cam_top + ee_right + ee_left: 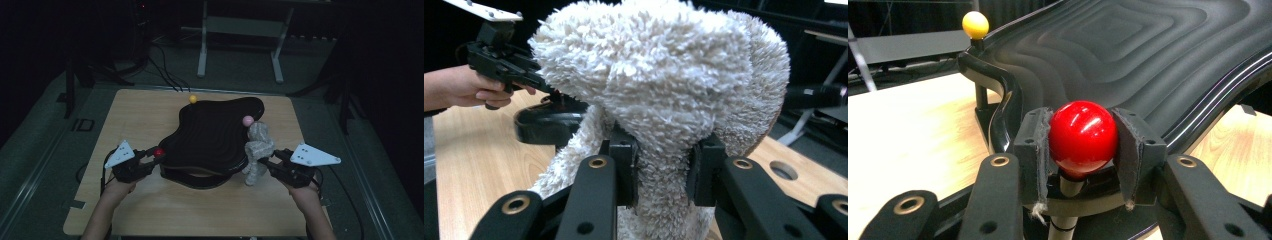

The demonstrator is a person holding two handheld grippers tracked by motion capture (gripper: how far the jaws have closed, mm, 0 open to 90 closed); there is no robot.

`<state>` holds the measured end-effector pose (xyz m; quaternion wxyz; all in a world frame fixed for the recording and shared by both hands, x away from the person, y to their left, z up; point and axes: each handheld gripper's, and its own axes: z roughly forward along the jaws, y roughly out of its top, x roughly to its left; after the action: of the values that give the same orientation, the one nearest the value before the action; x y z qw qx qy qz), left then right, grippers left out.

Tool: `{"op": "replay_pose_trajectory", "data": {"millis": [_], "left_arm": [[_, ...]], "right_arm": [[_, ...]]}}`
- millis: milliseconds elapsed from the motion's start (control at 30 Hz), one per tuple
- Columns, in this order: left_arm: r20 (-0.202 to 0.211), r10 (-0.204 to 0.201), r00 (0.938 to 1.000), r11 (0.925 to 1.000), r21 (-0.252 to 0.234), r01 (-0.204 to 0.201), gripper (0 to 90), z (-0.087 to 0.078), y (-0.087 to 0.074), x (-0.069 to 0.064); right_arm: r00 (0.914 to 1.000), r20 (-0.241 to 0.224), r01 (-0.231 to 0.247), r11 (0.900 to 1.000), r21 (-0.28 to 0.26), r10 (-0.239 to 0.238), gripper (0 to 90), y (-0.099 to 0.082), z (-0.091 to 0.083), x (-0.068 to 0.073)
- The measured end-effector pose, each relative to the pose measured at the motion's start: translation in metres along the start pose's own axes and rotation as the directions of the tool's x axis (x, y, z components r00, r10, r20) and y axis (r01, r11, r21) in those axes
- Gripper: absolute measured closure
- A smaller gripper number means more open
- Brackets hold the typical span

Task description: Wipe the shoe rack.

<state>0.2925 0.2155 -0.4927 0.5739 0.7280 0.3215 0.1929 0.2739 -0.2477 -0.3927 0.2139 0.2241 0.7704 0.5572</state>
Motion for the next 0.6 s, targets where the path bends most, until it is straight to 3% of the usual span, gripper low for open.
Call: {"op": "replay_pose_trajectory", "data": {"millis": [33,133,200,267,300,467,600], "left_arm": [[-0.002,0.002,1.0,1.0,0.002,-0.001,59.8,0.0,0.0,0.0],[0.001,-0.003,1.0,1.0,-0.006,0.003,59.7,0.0,-0.001,0.0],[-0.001,0.0,1.0,1.0,0.002,0.0,59.7,0.0,0.0,0.0],[0.0,-0.005,1.0,1.0,-0.004,0.005,59.7,0.0,-0.001,0.0],[0.002,-0.004,1.0,1.0,-0.005,0.004,59.8,0.0,-0.001,0.0],[0.0,-0.001,1.0,1.0,-0.004,0.001,59.7,0.0,-0.001,-0.001],[-0.003,0.002,1.0,1.0,0.001,-0.002,59.8,0.0,0.0,-0.001]], "right_arm": [[0.9996,-0.012,-0.026,0.9996,0.0,0.026,70.6,-0.003,0.0,-0.003],[0.9996,0.01,-0.027,0.9993,0.025,0.027,70.5,-0.004,0.001,-0.003],[0.9999,0.016,0.006,0.9996,0.027,-0.006,70.5,0.001,-0.002,0.003],[0.9999,-0.01,0.008,0.9999,0.006,-0.008,70.4,0.004,-0.005,0.008],[0.9998,0.003,0.019,0.9998,0.011,-0.019,70.4,0.004,-0.005,0.01],[0.9995,-0.005,-0.03,0.9994,0.015,0.03,70.2,-0.005,-0.006,0.007],[0.998,-0.06,0.017,0.9997,-0.016,-0.018,69.8,0.004,-0.014,0.023]]}}
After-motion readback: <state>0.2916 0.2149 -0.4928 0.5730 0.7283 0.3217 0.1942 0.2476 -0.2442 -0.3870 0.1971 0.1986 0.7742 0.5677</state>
